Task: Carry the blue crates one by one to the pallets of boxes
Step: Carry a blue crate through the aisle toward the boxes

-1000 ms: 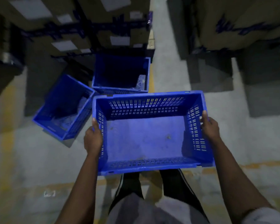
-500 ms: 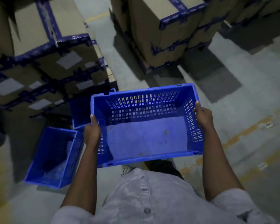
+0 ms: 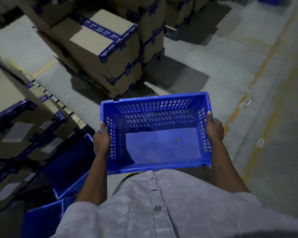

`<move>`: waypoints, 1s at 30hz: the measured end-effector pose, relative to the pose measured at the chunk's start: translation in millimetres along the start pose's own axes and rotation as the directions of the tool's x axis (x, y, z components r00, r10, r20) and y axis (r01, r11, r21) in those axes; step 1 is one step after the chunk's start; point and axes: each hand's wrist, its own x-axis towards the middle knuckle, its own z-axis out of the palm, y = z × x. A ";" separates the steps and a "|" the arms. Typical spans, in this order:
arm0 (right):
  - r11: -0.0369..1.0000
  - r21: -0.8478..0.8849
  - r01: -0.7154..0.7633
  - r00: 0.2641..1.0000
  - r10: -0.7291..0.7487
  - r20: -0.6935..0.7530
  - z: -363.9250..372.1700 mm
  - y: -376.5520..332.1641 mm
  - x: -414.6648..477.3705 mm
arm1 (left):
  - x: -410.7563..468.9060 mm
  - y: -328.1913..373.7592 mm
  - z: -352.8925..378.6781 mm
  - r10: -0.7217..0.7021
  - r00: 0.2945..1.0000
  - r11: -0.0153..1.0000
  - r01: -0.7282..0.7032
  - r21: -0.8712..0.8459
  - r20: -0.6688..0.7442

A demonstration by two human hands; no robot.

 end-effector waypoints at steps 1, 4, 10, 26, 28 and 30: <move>1.000 0.005 -0.020 0.999 0.020 -0.026 -7.2 5.3 7.2 | 3.4 12.7 12.8 0.018 1.000 1.000 -0.018 0.003 0.025; 0.995 0.017 -0.099 0.991 0.100 -0.087 -23.5 21.5 27.2 | 24.6 46.1 52.4 0.038 0.997 0.999 -0.039 0.021 0.063; 0.976 0.085 -0.202 0.956 0.215 -0.202 -48.2 37.8 78.0 | 15.3 152.8 121.7 0.196 0.970 0.972 -0.212 0.099 0.146; 0.944 0.153 -0.291 0.879 0.327 -0.347 -106.4 -51.1 326.1 | 142.2 418.3 376.9 0.191 0.920 0.958 -0.251 0.140 0.342; 0.937 0.173 -0.304 0.867 0.347 -0.358 -114.7 -57.3 354.1 | 160.0 444.6 413.5 0.195 0.918 0.953 -0.261 0.156 0.346; 0.925 0.209 -0.318 0.852 0.375 -0.366 -122.8 -65.6 386.0 | 146.5 486.9 436.2 0.237 0.905 0.933 -0.313 0.175 0.352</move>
